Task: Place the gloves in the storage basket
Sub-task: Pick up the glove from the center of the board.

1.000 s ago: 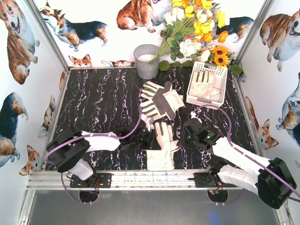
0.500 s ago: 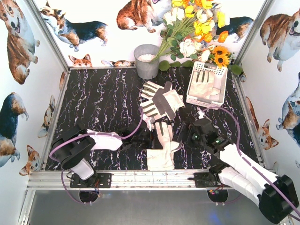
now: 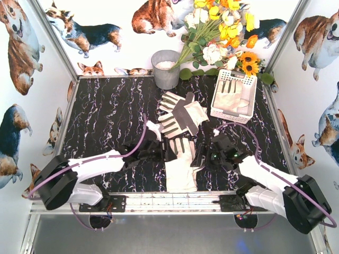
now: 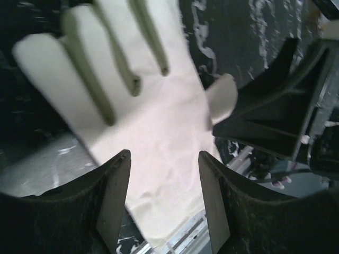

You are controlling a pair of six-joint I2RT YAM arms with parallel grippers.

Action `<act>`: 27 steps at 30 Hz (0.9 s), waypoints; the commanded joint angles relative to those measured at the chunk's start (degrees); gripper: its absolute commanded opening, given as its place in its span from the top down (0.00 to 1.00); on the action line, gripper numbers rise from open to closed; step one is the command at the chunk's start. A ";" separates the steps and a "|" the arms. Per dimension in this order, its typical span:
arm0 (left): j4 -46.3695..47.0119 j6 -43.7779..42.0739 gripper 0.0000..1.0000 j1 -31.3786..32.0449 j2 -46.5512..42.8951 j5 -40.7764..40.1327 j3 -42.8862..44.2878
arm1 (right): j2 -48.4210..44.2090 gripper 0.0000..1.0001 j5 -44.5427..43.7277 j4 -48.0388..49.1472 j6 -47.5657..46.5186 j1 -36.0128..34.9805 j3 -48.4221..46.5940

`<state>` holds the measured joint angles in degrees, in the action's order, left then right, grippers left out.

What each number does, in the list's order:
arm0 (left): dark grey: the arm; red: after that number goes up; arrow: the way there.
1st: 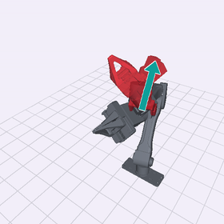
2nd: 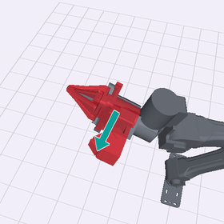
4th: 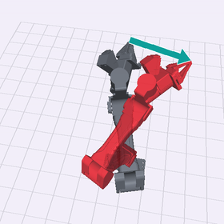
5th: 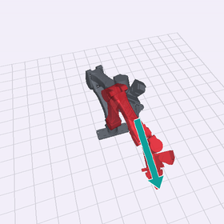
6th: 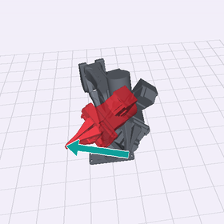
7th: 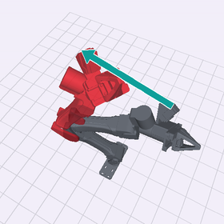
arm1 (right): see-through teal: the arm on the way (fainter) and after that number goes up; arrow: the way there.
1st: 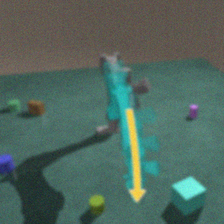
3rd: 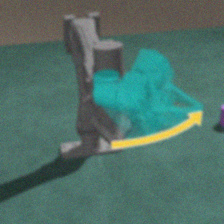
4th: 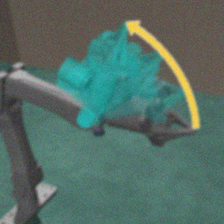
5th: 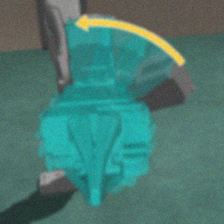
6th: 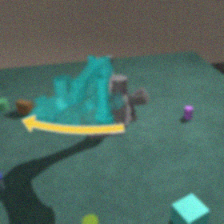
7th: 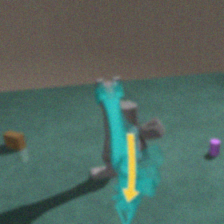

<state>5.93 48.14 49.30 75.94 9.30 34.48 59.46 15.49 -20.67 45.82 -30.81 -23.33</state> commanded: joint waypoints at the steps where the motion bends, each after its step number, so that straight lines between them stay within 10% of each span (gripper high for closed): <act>1: -10.80 -1.18 0.51 -2.68 -3.90 -6.08 -1.67 | 2.41 0.24 -2.13 1.70 -1.52 -2.98 -3.53; 16: -10.15 3.05 0.50 -4.65 -7.29 -6.00 -8.32 | 11.97 0.44 -10.51 -4.00 -2.40 -8.28 -8.60; 27: -10.78 4.29 0.49 -4.76 -8.30 -6.92 -7.76 | 5.57 0.90 -6.56 -1.85 1.05 -7.41 -6.01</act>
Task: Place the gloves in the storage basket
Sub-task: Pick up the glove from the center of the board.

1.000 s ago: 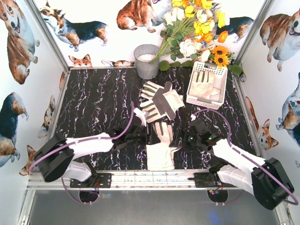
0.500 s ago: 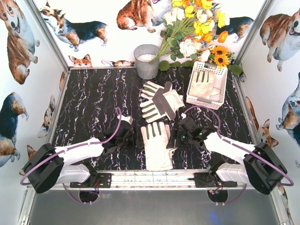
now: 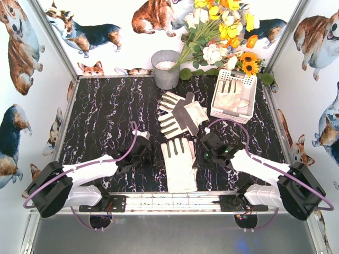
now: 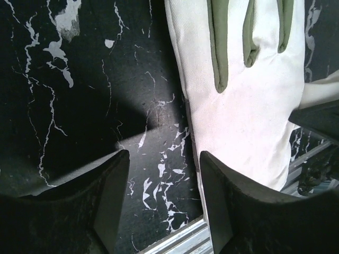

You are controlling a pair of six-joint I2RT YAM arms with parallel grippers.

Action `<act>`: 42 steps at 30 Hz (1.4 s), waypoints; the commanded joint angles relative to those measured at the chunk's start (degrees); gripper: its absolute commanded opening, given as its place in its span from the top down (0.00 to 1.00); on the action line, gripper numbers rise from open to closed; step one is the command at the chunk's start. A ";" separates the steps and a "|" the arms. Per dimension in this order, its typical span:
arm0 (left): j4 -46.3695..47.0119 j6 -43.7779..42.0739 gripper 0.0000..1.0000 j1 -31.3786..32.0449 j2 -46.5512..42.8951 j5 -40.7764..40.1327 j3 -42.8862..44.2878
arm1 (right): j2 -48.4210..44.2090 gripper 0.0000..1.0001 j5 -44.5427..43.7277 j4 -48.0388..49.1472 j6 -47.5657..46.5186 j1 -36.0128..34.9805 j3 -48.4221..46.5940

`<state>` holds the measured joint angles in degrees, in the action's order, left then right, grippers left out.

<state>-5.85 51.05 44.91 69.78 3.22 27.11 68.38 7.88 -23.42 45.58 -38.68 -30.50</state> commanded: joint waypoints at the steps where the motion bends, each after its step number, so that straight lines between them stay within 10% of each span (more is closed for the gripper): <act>1: 1.76 1.76 0.49 -0.50 -2.78 -0.31 -1.16 | -3.86 0.93 2.06 1.74 1.42 1.02 1.71; 27: 19.79 4.30 0.48 -1.71 -1.68 11.50 -9.03 | -17.73 1.00 25.21 24.89 9.55 12.25 13.14; 42: 31.97 9.14 0.21 -7.84 -15.13 22.64 -13.64 | -23.15 1.00 32.36 22.58 12.38 12.75 2.52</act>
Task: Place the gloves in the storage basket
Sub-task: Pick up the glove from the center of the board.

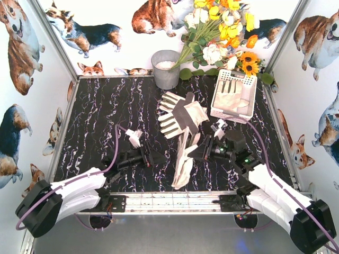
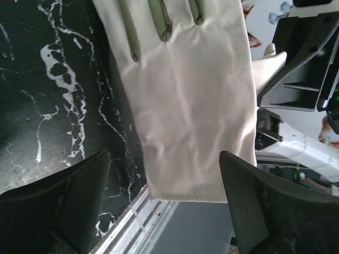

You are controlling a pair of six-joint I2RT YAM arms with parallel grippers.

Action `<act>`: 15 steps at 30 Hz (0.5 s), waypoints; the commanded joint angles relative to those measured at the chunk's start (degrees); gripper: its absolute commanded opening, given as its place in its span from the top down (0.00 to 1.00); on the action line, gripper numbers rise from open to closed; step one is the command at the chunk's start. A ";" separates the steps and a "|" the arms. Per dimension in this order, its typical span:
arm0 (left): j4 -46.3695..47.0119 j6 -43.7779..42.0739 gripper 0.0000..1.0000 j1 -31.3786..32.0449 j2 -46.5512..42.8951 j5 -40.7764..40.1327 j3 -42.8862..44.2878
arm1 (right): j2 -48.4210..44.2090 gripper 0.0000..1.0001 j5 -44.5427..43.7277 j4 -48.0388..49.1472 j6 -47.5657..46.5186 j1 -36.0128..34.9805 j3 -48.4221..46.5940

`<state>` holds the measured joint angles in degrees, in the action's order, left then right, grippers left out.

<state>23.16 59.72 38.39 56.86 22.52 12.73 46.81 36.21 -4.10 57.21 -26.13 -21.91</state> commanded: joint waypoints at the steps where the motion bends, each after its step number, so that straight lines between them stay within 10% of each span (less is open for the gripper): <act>1: 3.14 0.56 0.20 -1.50 -2.54 3.51 0.86 | -1.70 1.00 4.35 2.82 0.60 0.20 -6.99; 15: 3.45 1.17 0.23 -3.39 -5.06 1.92 2.05 | -0.57 1.00 5.78 4.95 -0.01 0.20 -9.04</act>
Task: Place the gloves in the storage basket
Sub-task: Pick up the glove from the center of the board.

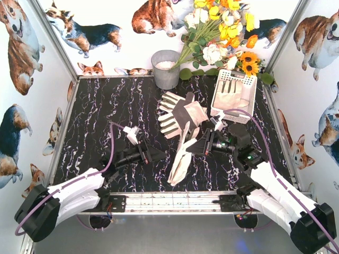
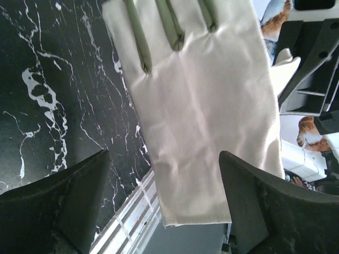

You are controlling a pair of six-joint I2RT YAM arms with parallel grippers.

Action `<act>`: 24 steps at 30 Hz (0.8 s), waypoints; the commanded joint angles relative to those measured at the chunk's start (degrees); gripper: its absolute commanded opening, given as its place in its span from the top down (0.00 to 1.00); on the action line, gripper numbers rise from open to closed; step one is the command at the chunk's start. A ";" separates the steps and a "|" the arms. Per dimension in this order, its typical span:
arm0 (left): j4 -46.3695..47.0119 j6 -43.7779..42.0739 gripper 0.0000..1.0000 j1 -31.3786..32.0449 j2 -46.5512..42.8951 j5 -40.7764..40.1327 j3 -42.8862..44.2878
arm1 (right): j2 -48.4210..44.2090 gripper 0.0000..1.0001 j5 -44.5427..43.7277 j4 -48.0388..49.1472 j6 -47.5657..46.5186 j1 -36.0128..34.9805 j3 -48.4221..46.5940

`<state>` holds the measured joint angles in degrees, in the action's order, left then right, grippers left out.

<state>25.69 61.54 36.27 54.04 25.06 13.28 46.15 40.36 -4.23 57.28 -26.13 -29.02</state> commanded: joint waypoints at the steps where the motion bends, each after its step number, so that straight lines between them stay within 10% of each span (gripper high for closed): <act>1: 0.22 -2.37 0.24 -1.12 -3.03 0.00 2.20 | 0.42 1.00 1.02 4.38 -0.19 0.20 -2.11; 9: -40.01 -27.57 0.13 7.08 -4.21 -16.18 25.09 | 2.77 1.00 -5.50 -5.00 -1.56 0.11 -4.80; 24: -38.26 -36.67 0.00 26.38 12.08 -33.37 37.90 | 3.21 1.00 -12.86 -10.40 1.08 -0.15 -8.01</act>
<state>-14.72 27.59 61.56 65.17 -5.65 49.08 49.60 28.95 -15.49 58.08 -26.13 -33.45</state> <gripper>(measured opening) 0.995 0.165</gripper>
